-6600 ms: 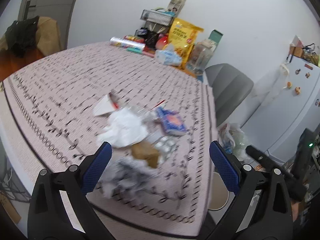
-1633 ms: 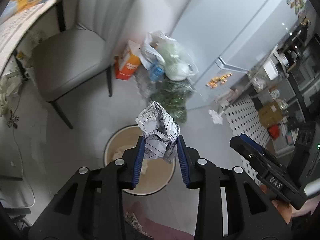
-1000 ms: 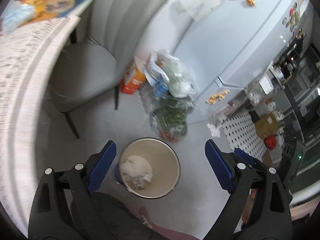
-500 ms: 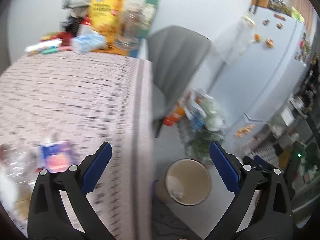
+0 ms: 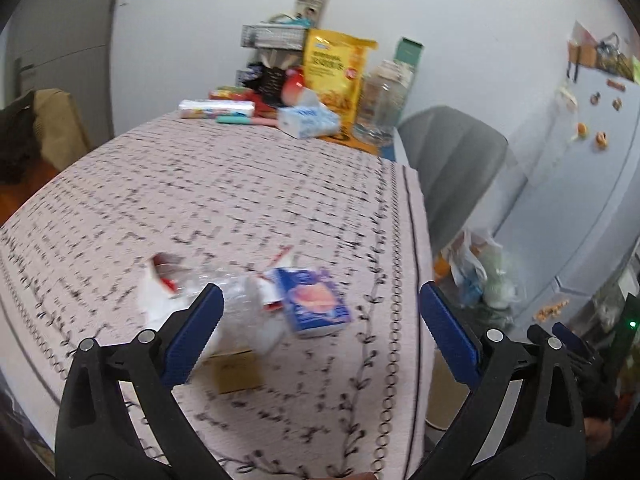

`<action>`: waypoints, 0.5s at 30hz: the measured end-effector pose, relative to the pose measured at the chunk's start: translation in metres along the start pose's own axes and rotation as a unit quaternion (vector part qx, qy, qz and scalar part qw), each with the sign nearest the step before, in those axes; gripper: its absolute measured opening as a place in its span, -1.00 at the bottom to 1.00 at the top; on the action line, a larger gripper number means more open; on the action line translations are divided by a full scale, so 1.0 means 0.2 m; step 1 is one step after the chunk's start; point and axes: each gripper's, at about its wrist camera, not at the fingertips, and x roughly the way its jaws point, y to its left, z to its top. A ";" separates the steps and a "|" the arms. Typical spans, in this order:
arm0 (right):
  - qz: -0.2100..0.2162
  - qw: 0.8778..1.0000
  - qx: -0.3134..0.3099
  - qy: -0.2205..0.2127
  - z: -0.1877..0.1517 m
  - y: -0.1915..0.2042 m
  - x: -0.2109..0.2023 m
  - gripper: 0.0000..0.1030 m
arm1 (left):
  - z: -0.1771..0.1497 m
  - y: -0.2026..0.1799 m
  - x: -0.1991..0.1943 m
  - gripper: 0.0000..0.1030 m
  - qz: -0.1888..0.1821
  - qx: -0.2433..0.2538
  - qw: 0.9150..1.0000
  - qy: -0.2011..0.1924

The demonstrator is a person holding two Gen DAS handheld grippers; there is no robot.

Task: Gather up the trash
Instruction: 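Move both open grippers back over the remaining trash on the table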

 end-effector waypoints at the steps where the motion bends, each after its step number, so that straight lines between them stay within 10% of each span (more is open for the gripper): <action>1: 0.012 1.000 -0.010 -0.001 0.00 0.04 0.00 0.85 | -0.01 0.03 -0.02 0.88 0.010 -0.003 1.000 -0.008; 15: 0.131 0.988 -0.073 0.040 0.00 0.48 0.02 0.85 | -0.19 0.40 -0.05 0.87 0.009 -0.056 0.998 0.014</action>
